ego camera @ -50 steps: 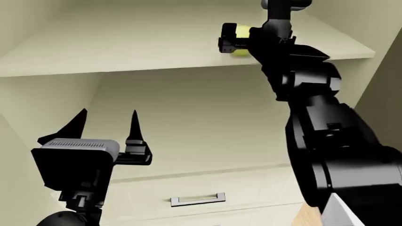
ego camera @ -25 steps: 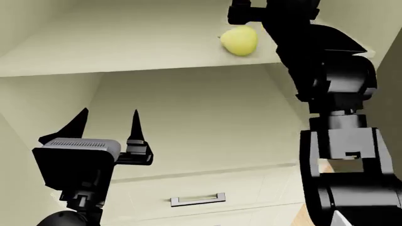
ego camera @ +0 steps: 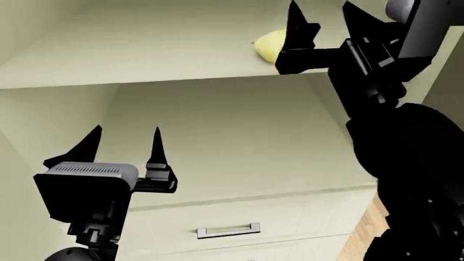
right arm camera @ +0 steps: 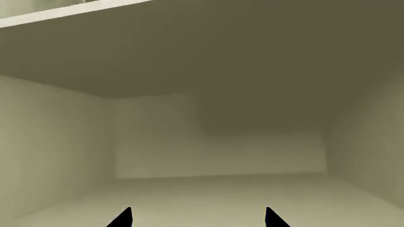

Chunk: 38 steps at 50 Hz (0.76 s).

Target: Pick the pear from the counter and place it in the cabinet.

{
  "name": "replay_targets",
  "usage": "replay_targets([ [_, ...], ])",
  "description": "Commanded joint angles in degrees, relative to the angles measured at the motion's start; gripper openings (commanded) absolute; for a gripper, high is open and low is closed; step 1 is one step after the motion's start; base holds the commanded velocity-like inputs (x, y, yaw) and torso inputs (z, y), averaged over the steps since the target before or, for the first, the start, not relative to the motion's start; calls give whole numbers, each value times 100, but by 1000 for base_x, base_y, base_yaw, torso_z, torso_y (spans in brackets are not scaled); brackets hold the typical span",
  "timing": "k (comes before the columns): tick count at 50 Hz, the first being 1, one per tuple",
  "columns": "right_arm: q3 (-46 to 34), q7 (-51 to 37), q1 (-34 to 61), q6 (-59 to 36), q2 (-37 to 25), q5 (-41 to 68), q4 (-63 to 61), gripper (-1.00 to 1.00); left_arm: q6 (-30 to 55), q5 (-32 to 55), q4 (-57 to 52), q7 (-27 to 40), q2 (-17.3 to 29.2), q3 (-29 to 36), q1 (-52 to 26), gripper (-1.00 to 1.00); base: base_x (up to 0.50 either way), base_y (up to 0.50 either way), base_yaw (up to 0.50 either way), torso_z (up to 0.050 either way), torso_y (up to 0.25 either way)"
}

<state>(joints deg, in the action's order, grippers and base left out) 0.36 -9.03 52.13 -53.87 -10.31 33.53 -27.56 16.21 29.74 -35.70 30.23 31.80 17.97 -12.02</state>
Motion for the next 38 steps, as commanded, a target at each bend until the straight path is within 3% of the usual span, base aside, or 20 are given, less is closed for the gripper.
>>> replay_targets([
  [1, 113, -130, -1024, 142, -148, 116, -1366, 100, -2, 7, -37, 12, 5, 13, 10, 100, 0, 0, 0, 0, 0],
  [18, 56, -155, -2679, 1047, -179, -330, -1628, 100, -45, 108, -236, 71, 67, -69, 134, 100, 0, 0, 0, 0, 0],
  [38, 93, -149, -3546, 1581, -157, -470, -1448, 100, -78, 185, -390, 119, 76, -80, 228, 100, 0, 0, 0, 0, 0],
])
